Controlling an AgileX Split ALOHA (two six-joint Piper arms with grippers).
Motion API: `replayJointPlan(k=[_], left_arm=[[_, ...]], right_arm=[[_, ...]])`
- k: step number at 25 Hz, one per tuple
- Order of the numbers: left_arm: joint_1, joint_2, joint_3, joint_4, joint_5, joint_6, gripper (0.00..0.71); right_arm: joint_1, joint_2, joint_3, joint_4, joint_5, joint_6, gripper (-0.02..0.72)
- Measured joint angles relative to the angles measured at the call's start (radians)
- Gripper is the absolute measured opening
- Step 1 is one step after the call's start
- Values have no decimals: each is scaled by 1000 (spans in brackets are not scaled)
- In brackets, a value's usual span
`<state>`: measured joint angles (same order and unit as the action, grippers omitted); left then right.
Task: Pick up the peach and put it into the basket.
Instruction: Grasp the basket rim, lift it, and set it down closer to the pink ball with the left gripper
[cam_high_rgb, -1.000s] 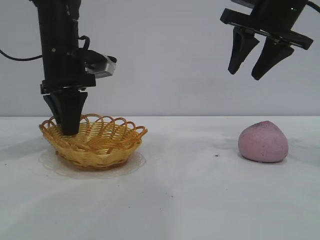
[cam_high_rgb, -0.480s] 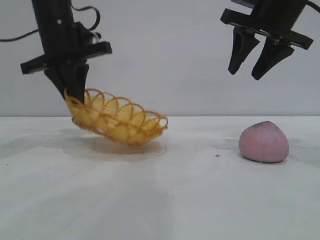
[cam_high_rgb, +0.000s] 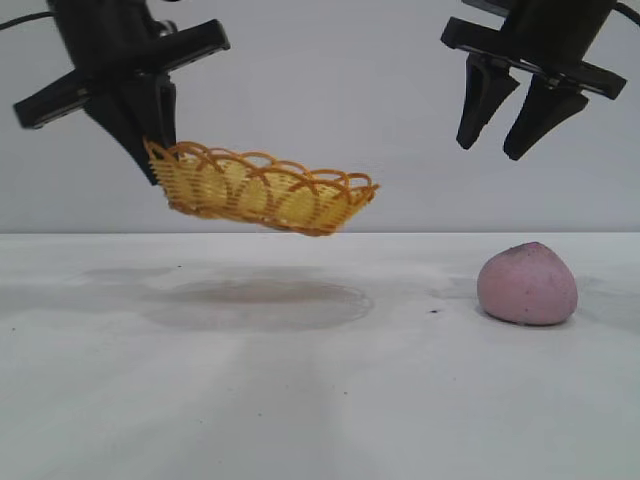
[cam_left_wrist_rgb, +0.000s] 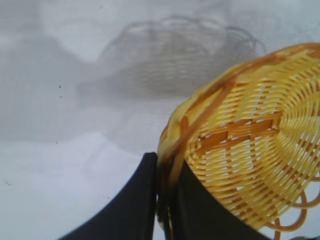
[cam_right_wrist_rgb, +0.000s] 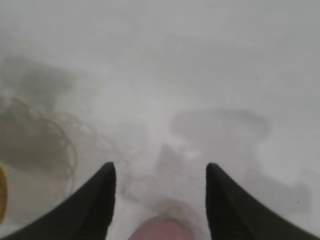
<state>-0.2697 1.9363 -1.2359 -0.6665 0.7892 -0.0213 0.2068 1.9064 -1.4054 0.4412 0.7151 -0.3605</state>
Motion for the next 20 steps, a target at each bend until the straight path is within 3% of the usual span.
replayJointPlan(k=[8, 16, 17, 19, 20], left_arm=[[-62, 15, 24, -78, -89, 27, 0], [-66, 54, 26, -119, -120, 27, 0], [-66, 54, 26, -124, -120, 27, 71], [-68, 54, 26, -126, -122, 27, 71], [-68, 54, 26, -127, -122, 27, 129]], right_arm=[[0, 0, 0, 0, 0, -1, 343], [0, 0, 0, 0, 0, -2, 343], [0, 0, 0, 0, 0, -2, 343], [0, 0, 0, 0, 0, -2, 343], [0, 0, 0, 0, 0, -2, 343]])
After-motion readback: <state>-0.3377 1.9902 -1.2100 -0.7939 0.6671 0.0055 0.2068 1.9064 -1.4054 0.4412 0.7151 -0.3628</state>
